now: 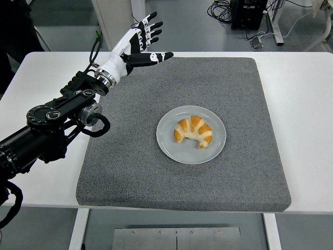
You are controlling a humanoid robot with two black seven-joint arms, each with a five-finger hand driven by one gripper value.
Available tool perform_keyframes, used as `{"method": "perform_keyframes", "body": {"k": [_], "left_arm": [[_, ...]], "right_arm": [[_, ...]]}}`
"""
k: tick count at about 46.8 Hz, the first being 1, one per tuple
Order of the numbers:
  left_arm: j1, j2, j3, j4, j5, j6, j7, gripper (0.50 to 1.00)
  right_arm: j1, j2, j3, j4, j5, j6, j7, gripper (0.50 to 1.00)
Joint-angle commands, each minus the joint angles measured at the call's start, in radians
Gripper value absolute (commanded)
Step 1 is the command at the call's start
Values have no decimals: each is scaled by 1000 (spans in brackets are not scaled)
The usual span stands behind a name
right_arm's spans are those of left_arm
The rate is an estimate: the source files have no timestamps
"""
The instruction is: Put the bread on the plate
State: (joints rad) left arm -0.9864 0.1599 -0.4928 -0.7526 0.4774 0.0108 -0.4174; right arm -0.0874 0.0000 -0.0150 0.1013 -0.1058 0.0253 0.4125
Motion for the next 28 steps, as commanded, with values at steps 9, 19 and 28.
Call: {"method": "perform_keyframes", "body": {"k": [9,19,28], "left_arm": [[-26,0,-4,101,-131,-2,-3,963],[-58,-39,-15,223,-247,-2,-3,966],[-75,-100,-44,354,-273,-17,-12,966]], "right_arm": [[0,0,0,0,0,-1,-1,1000],[0,0,0,0,0,1,0,1000],[0,0,0,0,0,1,0,1000]]}}
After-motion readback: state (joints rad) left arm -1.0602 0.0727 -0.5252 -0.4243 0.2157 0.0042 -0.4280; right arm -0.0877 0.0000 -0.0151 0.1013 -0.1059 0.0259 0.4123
